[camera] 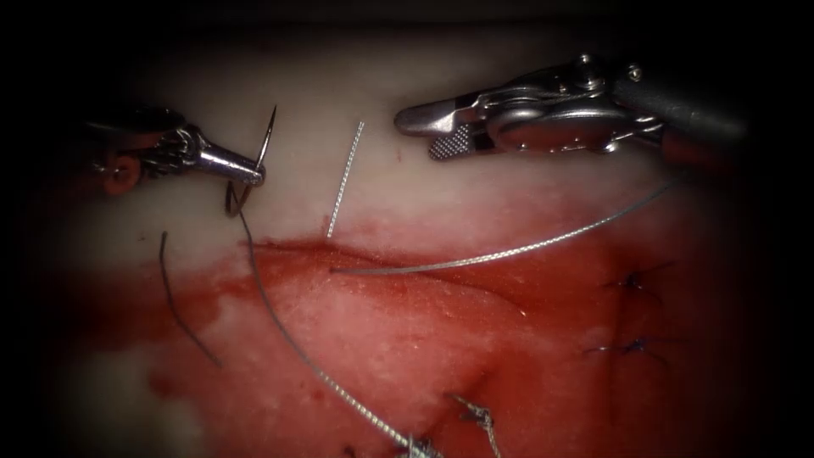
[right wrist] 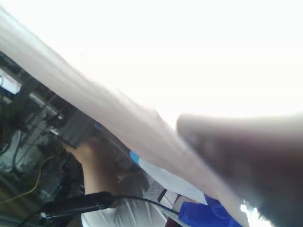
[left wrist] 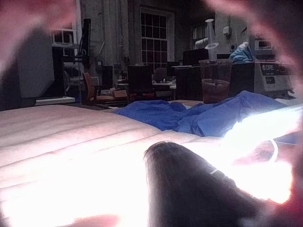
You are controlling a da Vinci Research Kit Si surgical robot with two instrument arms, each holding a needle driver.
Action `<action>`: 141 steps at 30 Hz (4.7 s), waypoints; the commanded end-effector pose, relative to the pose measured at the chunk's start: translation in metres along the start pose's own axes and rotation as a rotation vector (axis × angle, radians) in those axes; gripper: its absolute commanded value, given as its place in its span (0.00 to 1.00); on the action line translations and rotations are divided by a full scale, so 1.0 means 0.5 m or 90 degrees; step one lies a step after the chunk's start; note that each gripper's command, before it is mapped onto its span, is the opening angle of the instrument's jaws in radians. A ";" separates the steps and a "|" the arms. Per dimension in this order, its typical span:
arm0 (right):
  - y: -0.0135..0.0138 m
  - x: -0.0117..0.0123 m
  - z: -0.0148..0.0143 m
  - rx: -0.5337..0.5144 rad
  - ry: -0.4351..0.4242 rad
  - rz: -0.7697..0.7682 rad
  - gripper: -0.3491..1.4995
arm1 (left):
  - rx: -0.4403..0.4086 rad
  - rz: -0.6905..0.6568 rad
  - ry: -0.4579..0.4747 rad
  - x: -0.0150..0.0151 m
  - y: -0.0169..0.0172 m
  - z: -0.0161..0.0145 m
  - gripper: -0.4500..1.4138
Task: Wound Closure
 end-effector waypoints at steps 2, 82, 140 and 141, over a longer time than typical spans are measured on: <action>0.0026 -0.0015 0.0025 -0.004 0.002 -0.014 0.74 | 0.000 0.004 0.005 0.0030 0.0008 -0.0012 0.00; 0.0101 0.0038 -0.0372 -0.179 -0.300 -0.321 0.88 | 0.124 0.138 0.007 0.0182 0.0142 -0.0142 0.14; 0.0035 0.0014 -0.0483 -0.241 -0.339 -0.270 0.93 | -0.409 -0.576 0.748 0.0099 0.0432 0.0641 0.49; 0.0035 0.0014 -0.0483 -0.241 -0.339 -0.270 0.93 | -0.409 -0.576 0.748 0.0099 0.0432 0.0641 0.49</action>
